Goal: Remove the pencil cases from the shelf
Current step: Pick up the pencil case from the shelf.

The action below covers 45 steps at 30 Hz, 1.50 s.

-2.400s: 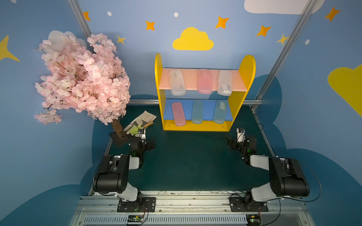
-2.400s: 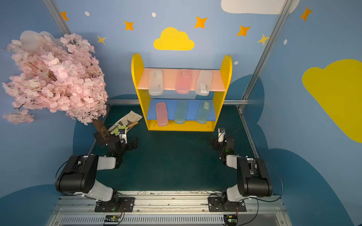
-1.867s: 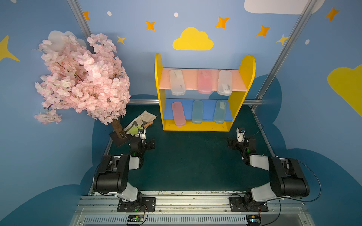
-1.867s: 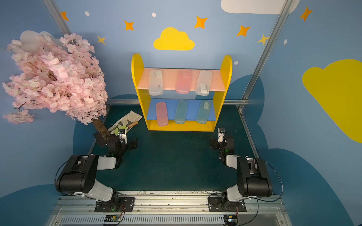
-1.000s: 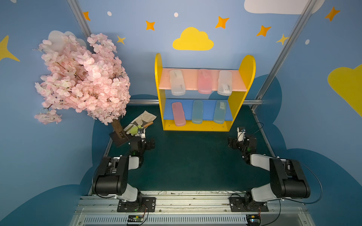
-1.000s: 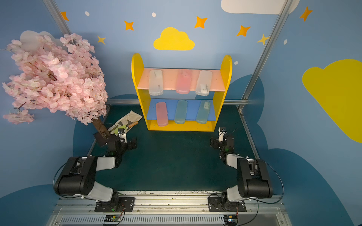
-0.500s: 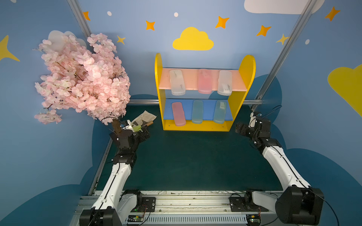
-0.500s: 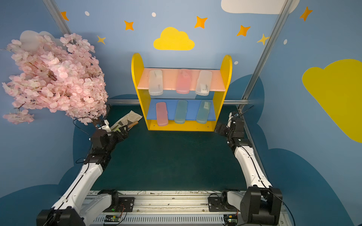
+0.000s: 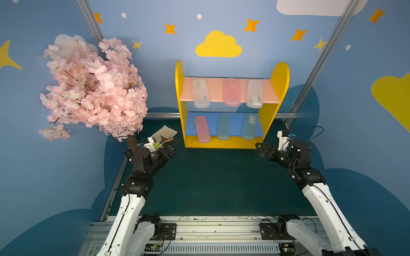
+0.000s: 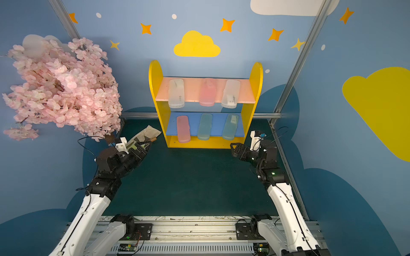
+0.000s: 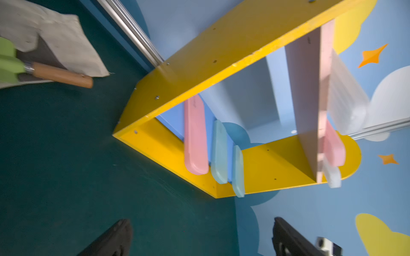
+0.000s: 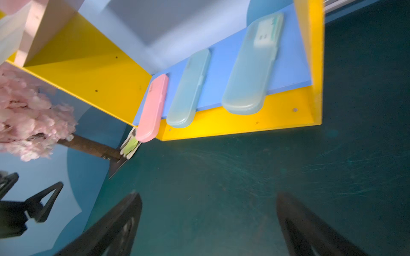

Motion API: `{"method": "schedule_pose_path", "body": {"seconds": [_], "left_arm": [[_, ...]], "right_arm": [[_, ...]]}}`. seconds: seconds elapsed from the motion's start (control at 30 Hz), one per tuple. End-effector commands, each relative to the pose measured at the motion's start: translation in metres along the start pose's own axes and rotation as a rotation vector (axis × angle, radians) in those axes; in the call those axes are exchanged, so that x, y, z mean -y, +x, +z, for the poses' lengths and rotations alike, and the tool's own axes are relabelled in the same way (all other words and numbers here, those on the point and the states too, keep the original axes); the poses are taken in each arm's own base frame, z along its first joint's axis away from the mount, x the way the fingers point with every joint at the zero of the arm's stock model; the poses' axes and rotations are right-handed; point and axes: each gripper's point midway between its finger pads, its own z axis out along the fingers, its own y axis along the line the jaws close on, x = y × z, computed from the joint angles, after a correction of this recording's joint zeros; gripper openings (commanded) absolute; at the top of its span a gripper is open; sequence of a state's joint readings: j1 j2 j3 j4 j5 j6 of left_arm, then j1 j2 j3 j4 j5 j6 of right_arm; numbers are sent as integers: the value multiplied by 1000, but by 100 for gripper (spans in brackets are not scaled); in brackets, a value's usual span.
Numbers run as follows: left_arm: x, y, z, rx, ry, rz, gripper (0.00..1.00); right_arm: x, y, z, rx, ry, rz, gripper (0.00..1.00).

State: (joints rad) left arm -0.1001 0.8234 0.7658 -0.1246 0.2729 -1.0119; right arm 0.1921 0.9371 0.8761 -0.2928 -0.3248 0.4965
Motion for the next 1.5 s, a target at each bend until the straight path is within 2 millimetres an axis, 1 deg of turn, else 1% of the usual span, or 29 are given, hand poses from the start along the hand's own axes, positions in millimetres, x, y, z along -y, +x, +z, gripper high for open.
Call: {"method": "schedule_pose_path", "body": {"seconds": [0.0, 0.03, 0.13, 0.27, 0.33, 0.47, 0.6, 0.77, 1.03, 1.17, 1.27, 1.33, 1.47], "left_arm": [[41, -4, 6, -21, 92, -97, 100], [53, -5, 10, -30, 118, -110, 100], [81, -9, 23, -58, 174, -150, 100], [107, -21, 38, -63, 237, -232, 100], [122, -28, 45, -62, 272, -260, 100], [149, -40, 54, -53, 298, -245, 100], [165, -49, 69, -50, 311, -251, 99], [169, -54, 89, -50, 300, -258, 96], [177, -62, 111, -34, 299, -236, 85], [178, -61, 123, -46, 297, -240, 79], [180, -61, 130, -54, 302, -243, 74], [181, -61, 134, -52, 307, -240, 67], [182, -60, 139, -57, 317, -246, 58]], "right_arm": [[-28, 1, 2, -28, -76, 45, 99], [-34, 4, 5, -34, -87, 46, 99], [-47, 10, 10, -39, -109, 44, 99], [-56, 19, 17, -45, -111, 24, 99], [-57, 23, 19, -51, -104, 7, 99], [-59, 26, 19, -46, -106, -1, 98], [-60, 26, 18, -34, -105, -5, 98], [-63, 22, 13, -12, -108, -6, 98], [-60, 17, 5, 33, -94, -14, 96], [-58, 15, 2, 49, -85, -18, 94], [-57, 14, 1, 58, -78, -21, 94], [-56, 15, 0, 61, -75, -24, 93], [-54, 15, -1, 65, -67, -26, 92]]}}
